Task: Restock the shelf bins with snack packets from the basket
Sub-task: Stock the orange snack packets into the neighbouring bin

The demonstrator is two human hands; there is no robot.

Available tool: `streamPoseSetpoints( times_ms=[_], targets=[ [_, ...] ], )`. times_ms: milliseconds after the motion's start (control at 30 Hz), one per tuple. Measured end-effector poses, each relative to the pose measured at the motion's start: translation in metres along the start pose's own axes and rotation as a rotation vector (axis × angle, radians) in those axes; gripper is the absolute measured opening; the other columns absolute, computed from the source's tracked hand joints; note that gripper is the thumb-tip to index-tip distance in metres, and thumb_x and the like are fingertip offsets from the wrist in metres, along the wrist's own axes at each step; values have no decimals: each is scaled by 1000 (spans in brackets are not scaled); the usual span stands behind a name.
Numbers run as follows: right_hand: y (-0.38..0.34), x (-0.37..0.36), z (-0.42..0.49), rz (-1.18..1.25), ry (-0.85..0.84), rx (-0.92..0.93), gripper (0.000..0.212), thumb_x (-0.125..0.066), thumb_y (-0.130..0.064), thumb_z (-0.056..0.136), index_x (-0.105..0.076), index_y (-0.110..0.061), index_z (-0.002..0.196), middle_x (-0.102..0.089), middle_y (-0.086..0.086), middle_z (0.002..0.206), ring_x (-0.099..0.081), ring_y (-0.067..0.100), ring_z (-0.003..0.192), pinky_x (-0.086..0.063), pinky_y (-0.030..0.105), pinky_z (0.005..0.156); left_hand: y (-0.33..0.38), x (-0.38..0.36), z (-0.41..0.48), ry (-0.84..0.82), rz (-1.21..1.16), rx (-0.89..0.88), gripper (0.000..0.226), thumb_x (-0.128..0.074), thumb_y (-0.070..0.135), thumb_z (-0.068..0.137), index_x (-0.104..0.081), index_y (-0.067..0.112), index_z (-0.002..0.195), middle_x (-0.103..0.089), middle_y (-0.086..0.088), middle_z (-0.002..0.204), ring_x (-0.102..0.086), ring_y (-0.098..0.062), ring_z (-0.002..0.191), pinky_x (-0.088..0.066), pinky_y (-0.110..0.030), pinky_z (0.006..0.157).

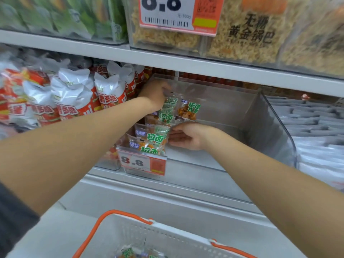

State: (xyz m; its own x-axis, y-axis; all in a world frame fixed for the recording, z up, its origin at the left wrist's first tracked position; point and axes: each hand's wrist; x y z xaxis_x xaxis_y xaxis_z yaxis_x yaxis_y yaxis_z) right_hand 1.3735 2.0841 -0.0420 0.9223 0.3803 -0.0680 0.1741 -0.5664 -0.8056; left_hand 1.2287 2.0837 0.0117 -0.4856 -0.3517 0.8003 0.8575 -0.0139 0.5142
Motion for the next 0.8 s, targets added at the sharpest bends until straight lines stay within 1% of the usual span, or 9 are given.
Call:
streamPoseSetpoints(
  times_ms=[100,200,300,367,433,467,533,600,800],
  targets=[
    [1,-11,0,24,1,15,21,-45,-6,101,-57,-2,85,-60,14,94,-57,29,117,-46,38,104,2,1,-10,-12,-71,65,46,-34,-10,97,-60,14,126,-51,-5,141,-50,-20,127,-39,-20,95],
    [1,-2,-4,123,19,2,25,-39,-4,102,-61,8,107,-62,17,106,-55,31,123,-46,38,101,4,-1,-18,-58,-90,109,50,-33,-15,94,-61,13,125,-55,-5,137,-51,-18,126,-36,-14,90],
    [4,6,-12,21,81,24,20,-41,-2,100,-61,3,100,-60,14,94,-61,27,98,-48,34,90,6,0,-27,-103,-86,106,43,-32,-7,100,-57,11,130,-52,-7,138,-54,-21,120,-37,-4,71],
    [5,8,-20,-86,134,84,14,-46,-2,97,-60,-1,97,-55,11,81,-55,21,73,-50,35,90,8,2,-39,-89,-76,81,33,-39,6,102,-57,13,129,-56,-7,132,-58,-22,107,-44,-14,69],
    [4,11,-30,-167,194,177,17,-52,0,93,-63,-2,105,-51,11,75,-49,20,64,-53,36,87,8,2,-51,-60,-76,37,24,-49,16,100,-61,15,121,-62,-7,121,-61,-22,98,-51,-30,76],
    [4,13,-36,-229,236,244,12,-55,0,90,-64,-4,98,-52,12,75,-50,22,65,-53,35,78,10,2,-59,-46,-90,13,20,-54,18,97,-63,15,115,-65,-7,115,-62,-22,98,-52,-33,80],
    [7,16,-53,-442,351,427,6,-61,-4,82,-67,-4,81,-58,12,75,-54,24,70,-47,34,69,18,5,-75,-7,-95,-26,13,-62,22,92,-65,17,103,-67,-2,102,-62,-20,95,-50,-31,81],
    [14,19,-74,-644,442,625,15,-61,-9,81,-74,-8,88,-63,4,80,-58,19,76,-46,28,73,31,8,-95,31,-93,-62,5,-65,24,88,-63,20,90,-64,5,85,-62,-18,85,-49,-32,76],
    [57,17,-141,-792,576,1043,15,-59,-7,80,-69,-15,86,-66,-1,81,-58,14,74,-46,27,70,59,17,-162,96,-133,-54,17,-65,28,85,-52,21,77,-54,6,64,-57,-21,70,-47,-37,66]
  ],
)
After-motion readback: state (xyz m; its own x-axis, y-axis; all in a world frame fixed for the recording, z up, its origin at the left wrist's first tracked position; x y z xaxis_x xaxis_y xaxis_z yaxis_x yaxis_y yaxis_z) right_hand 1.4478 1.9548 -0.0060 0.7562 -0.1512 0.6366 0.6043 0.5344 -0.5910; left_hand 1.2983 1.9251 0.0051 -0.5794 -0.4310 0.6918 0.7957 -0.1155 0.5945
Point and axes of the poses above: each hand's wrist, its own z-axis towards the middle knuckle, its own x-axis out of the back of the hand, y = z × x
